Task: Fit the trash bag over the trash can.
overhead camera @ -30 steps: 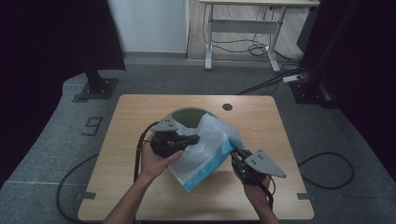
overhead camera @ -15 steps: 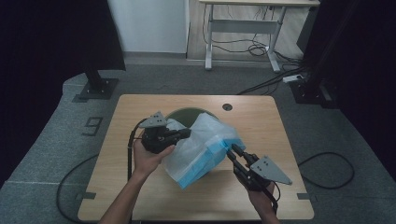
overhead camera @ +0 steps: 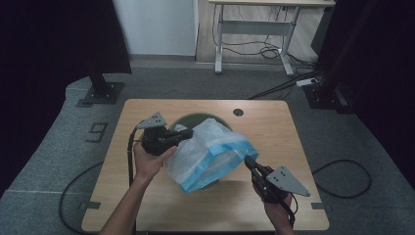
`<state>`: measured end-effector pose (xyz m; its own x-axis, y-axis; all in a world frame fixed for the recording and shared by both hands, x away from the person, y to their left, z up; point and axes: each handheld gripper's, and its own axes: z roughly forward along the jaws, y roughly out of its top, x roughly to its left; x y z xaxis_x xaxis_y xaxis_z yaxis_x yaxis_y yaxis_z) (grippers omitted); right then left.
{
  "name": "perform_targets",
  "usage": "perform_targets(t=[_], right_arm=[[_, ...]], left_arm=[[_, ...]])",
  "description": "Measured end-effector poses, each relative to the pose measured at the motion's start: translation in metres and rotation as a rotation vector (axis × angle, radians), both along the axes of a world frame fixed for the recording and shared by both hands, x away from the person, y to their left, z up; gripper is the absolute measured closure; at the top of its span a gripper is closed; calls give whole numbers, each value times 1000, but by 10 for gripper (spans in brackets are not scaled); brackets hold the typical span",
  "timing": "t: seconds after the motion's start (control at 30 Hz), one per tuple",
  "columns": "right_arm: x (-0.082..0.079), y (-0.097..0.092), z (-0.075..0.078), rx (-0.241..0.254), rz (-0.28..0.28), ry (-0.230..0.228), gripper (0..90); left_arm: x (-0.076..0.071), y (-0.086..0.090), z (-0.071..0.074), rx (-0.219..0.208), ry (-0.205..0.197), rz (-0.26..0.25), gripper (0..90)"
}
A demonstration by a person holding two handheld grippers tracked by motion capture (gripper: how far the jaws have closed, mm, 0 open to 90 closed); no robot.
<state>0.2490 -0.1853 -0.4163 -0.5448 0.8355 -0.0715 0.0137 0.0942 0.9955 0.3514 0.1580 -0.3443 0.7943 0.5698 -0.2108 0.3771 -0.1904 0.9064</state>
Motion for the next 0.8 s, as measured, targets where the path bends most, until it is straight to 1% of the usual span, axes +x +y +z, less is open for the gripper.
perform_targets(t=[0.13, 0.33, 0.47, 0.53, 0.6, 0.67, 0.73, 0.8], right_arm=[[-1, -5, -9, 4, -1, 28, 887], [-2, -9, -19, 2, -4, 53, 887], [-7, -12, -23, 12, 8, 71, 887], [-9, -13, -25, 6, 11, 74, 887], [-10, -14, -27, 2, 13, 79, 887], [-10, -14, -29, 4, 16, 87, 887], [-10, -12, -29, 2, 20, 91, 887], [-10, -10, -28, -3, 27, 87, 887]], left_arm=[[1, 14, 2, -15, -6, 31, 900], [-2, 34, 3, -18, -12, 69, 900], [-9, 50, -1, -31, -14, 90, 900], [-14, 59, -5, -39, -15, 104, 900], [-15, 68, -11, -57, -2, 115, 900], [-15, 72, -14, -73, 10, 112, 900], [-16, 73, -15, -92, 9, 93, 900], [-18, 68, -11, -90, 2, 47, 900]])
